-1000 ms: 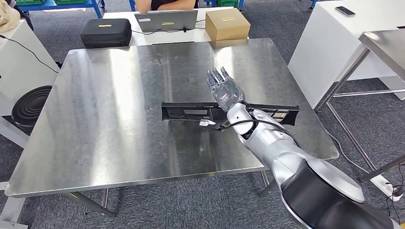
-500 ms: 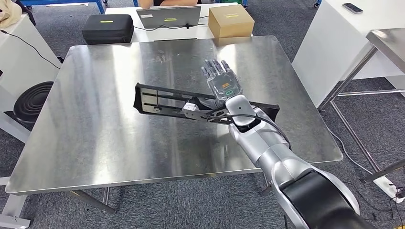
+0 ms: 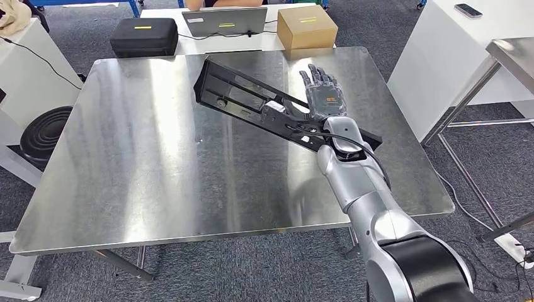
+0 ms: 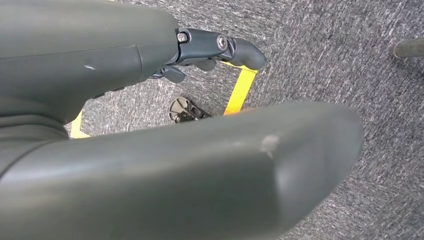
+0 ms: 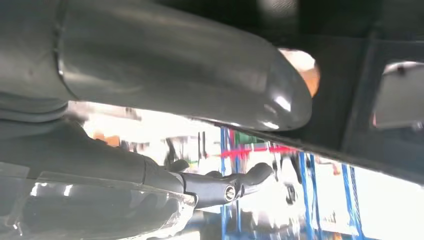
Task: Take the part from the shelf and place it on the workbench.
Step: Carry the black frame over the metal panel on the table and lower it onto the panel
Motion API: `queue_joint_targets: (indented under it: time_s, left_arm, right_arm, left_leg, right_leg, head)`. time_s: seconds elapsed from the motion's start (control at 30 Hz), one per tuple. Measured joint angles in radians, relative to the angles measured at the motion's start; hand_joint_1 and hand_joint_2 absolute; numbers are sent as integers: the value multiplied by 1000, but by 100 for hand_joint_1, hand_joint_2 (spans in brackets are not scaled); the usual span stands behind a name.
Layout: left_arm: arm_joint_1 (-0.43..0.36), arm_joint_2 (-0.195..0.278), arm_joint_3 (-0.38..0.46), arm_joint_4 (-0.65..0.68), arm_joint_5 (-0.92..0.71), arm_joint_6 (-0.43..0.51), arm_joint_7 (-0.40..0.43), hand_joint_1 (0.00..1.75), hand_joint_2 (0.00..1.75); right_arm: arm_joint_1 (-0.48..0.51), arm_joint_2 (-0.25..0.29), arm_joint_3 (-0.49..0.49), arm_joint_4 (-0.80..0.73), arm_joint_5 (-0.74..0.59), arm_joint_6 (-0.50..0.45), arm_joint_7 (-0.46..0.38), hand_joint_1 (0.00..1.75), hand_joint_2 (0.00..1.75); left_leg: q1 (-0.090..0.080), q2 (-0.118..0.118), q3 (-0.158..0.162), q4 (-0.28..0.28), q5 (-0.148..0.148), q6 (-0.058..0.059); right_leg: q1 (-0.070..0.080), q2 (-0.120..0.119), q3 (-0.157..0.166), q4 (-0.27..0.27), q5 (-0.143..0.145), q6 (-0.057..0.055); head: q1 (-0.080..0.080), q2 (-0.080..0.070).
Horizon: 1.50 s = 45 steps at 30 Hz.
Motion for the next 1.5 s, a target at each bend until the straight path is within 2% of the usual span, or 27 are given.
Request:
queue_joint_targets:
  time_s: [0.1, 0.3, 0.47, 0.83, 1.07, 1.2, 1.37, 1.5]
  left_arm:
    - [0, 0, 6, 0, 2, 0, -1, 0, 0]
    - [0, 0, 17, 0, 8, 2, -4, 0, 0]
    - [0, 0, 17, 0, 8, 3, -4, 0, 0]
    - [0, -1, 18, 0, 2, -5, -12, 0, 0]
    - [0, -2, 18, 0, -7, -5, -13, 0, 0]
    - [0, -2, 18, 0, -16, -5, -12, 0, 0]
    - [-1, -2, 18, 0, -25, -3, -9, 0, 0]
    - [-1, -2, 18, 0, -30, 3, -4, 0, 0]
  right_arm:
    - [-8, 1, -53, 18, -78, 52, 3, 0, 175]
    - [-37, -17, -144, 83, -96, 31, 73, 0, 175]
    - [-37, -35, -192, 123, -92, -2, 92, 0, 175]
    - [-36, -49, -214, 178, -27, -8, 140, 0, 175]
    - [-35, -59, -217, 217, -13, 5, 141, 0, 175]
    - [-42, -62, -242, 236, -46, 52, 105, 0, 175]
    - [-58, -57, -312, 253, -160, 136, -37, 0, 175]
    - [-58, -38, -350, 260, -199, 160, -109, 0, 175]
  left_leg:
    - [0, 0, 0, 0, 0, 1]
    - [0, 0, -1, 0, 1, 1]
    - [0, 0, -1, 0, 1, 1]
    - [0, 0, -1, 0, 1, 1]
    - [0, 0, 0, 0, 0, 1]
    - [0, 0, 3, 0, 0, 1]
    - [0, 2, 7, 0, -1, 1]
    - [0, 9, 10, 0, -1, 2]
  right_leg:
    - [0, 0, 0, 0, 0, 0]
    - [0, 0, 0, 0, 0, 0]
    - [0, 0, -1, 0, 0, 0]
    - [0, 0, -1, 0, 0, 0]
    - [0, 0, 0, 0, 0, 0]
    - [0, 0, 2, -1, 0, 0]
    - [0, 0, 6, -1, -1, 1]
    - [0, 5, 7, -1, 1, 0]
  head:
    - [0, 0]
    - [0, 0]
    - [0, 0]
    - [0, 0]
    - [0, 0]
    - [0, 0]
    - [0, 0]
    - [0, 0]
